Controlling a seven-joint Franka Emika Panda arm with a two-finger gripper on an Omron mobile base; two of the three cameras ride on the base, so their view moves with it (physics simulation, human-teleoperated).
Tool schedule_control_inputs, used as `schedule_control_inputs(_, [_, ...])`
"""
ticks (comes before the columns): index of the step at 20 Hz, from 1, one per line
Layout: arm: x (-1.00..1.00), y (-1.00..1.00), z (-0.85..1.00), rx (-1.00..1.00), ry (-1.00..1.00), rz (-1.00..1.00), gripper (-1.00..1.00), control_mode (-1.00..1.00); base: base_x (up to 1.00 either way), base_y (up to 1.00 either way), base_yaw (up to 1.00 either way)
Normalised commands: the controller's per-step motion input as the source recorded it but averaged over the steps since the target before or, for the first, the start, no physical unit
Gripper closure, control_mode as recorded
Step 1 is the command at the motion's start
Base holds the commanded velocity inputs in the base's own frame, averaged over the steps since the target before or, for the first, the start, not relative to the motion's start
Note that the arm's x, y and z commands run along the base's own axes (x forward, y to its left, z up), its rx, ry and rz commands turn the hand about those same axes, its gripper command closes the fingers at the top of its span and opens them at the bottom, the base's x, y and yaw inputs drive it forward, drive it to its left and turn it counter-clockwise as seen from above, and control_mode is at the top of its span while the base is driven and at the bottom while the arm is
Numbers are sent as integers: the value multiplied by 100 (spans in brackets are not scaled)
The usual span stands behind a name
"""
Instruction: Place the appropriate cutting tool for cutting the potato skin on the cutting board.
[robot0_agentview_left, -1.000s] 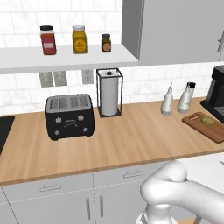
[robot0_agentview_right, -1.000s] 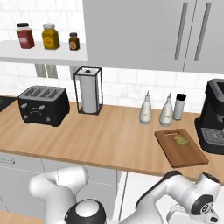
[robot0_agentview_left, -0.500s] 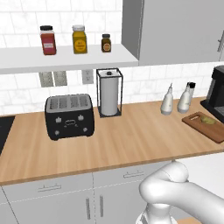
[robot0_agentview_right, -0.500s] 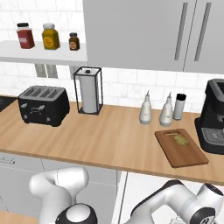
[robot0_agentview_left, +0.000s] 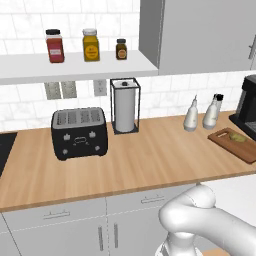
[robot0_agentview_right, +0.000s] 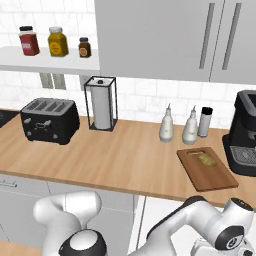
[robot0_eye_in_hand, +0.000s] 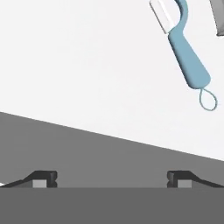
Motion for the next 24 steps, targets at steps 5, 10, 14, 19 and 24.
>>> schedule_control_inputs(5, [21,0,1,-11,-11,8,-100,-100,0,0,0])
schedule_control_inputs(10, [18,-11,-5,-9,-14,5,-100,-100,0,0,0])
schedule_control_inputs(14, [40,-36,0,-8,-3,4,-100,-100,0,0,0])
schedule_control_inputs(19, [42,-16,-6,-2,0,6,-100,-100,0,0,0])
schedule_control_inputs(24, [30,-17,-18,0,0,6,-100,-100,0,0,0])
